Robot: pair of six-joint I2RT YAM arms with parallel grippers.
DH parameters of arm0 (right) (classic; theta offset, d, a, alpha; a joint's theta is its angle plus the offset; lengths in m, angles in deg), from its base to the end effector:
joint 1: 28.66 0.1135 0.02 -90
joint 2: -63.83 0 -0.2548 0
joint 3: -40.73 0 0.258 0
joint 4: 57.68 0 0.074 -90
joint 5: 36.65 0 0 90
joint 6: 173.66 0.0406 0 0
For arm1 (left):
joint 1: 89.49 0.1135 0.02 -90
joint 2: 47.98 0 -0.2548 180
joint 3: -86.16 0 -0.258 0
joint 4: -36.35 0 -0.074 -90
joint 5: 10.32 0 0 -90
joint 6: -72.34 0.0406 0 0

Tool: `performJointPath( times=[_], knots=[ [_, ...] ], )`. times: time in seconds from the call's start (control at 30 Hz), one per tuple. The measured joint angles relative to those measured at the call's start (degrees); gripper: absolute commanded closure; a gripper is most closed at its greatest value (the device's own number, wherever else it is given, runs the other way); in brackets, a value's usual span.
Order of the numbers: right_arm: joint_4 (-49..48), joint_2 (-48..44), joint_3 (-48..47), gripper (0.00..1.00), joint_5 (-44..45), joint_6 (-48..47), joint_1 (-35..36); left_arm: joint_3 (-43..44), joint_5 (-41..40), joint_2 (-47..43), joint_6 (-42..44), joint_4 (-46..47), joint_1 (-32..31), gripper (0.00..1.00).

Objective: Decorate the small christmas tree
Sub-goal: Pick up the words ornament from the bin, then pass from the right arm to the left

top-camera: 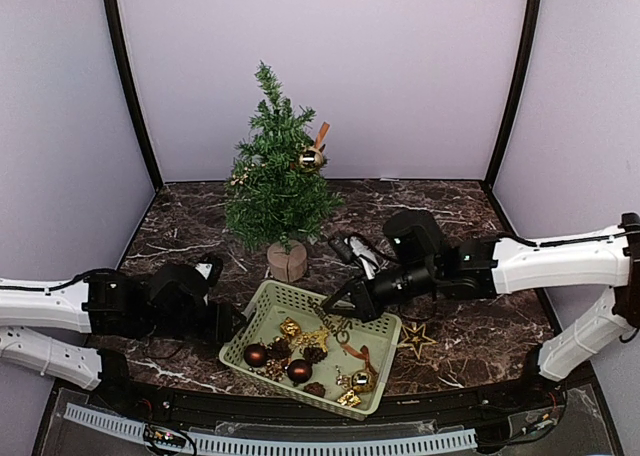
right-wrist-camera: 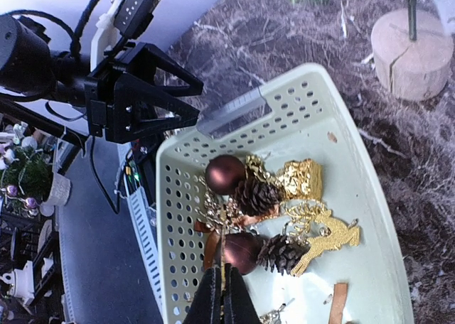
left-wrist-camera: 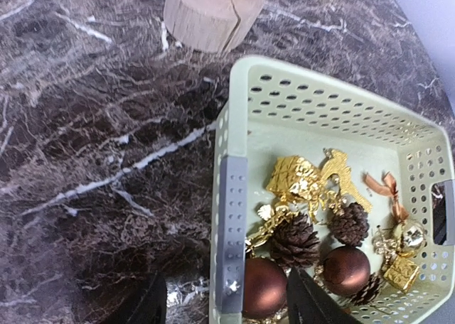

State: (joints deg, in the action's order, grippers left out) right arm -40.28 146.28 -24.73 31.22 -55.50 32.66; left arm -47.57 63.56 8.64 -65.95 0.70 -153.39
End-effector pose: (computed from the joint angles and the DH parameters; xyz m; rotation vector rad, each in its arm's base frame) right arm 0.1427 0.2928 0.2277 -0.9295 2.2475 1.2341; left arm 0.1034 -0.1855 0.1986 0.1914 2.4155 -0.6201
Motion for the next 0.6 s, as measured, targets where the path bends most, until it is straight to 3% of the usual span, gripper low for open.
performJointPath(
  times=[0.27, 0.4, 0.6],
  knots=[
    [-3.0, -7.1, -1.0, 1.0, 1.4, 0.9, -0.9, 13.2, -2.5, -10.8, 10.1, -7.8, 0.0, 0.3],
    [-8.0, -7.2, -3.7, 1.0, 2.5, 1.0, -0.9, 20.2, 5.1, -10.8, 15.2, -2.6, 0.2, 0.25],
    [-23.4, -7.2, -5.6, 1.0, 4.9, 1.3, -0.9, 22.4, 20.8, -1.7, 18.2, 12.4, 0.2, 0.19]
  ],
)
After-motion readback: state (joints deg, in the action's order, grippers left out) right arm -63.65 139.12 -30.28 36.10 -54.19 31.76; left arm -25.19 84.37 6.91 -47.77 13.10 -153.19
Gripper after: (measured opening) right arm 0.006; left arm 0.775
